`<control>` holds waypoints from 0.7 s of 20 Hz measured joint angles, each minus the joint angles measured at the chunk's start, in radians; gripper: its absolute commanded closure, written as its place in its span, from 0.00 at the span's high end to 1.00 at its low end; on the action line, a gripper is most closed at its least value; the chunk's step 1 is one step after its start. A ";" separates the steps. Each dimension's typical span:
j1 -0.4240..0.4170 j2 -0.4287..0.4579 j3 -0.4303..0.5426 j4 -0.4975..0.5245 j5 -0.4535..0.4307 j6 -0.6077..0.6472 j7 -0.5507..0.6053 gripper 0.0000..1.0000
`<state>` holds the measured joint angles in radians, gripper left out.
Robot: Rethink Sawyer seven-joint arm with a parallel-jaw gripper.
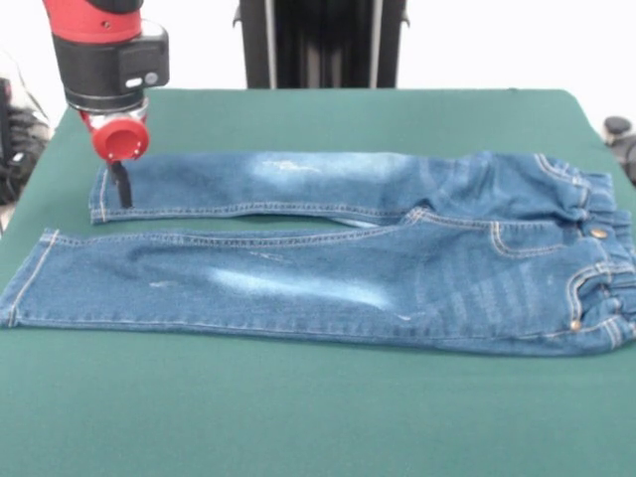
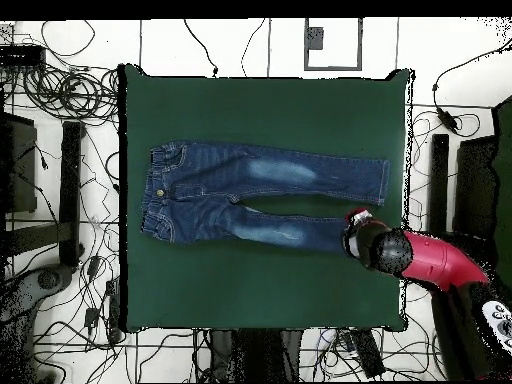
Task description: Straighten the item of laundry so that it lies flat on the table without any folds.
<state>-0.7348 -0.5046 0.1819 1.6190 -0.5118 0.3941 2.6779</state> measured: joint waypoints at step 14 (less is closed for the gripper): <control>0.001 0.016 -0.002 0.003 0.000 0.000 0.000 1.00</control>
<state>-0.7339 -0.4889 0.1794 1.6225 -0.5116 0.3939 2.6779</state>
